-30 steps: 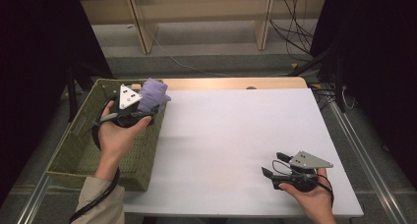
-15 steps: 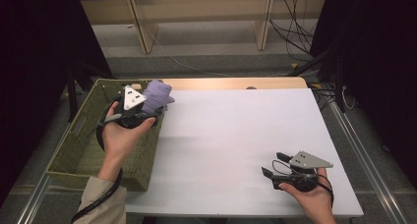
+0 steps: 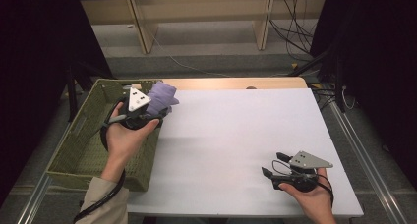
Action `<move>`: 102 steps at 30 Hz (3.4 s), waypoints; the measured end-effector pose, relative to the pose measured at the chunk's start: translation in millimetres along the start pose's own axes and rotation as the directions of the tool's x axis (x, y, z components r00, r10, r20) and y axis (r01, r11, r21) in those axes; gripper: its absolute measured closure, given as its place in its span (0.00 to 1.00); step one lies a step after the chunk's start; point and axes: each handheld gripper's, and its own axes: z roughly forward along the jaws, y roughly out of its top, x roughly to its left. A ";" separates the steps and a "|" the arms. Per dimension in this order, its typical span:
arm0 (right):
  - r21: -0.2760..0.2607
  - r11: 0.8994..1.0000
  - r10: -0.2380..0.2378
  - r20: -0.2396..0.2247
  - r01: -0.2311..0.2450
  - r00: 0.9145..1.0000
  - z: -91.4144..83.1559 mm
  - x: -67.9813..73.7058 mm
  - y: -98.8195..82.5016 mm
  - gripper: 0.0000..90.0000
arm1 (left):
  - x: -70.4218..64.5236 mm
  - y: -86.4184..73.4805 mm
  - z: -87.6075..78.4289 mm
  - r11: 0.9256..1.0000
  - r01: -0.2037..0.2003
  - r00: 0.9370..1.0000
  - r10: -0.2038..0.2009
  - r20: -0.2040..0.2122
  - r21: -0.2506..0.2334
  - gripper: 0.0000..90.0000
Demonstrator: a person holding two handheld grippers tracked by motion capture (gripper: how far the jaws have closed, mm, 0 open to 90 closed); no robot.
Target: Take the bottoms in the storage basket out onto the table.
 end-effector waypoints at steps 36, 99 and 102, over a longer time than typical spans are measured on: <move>-0.003 1.000 0.003 -0.001 -0.003 1.000 0.8 -0.4 -0.2 0.27 | -29.3 0.9 13.7 0.999 -0.033 0.997 0.032 0.071 0.015 0.41; -0.003 1.000 0.000 -0.001 0.000 1.000 0.2 -0.8 -0.4 0.27 | -92.0 -7.8 38.5 0.988 -0.143 0.970 0.128 0.206 0.061 0.41; -0.003 1.000 -0.001 -0.001 0.001 1.000 0.2 -0.8 -0.4 0.27 | -95.5 -8.5 39.4 0.986 -0.152 0.967 0.136 0.214 0.063 0.41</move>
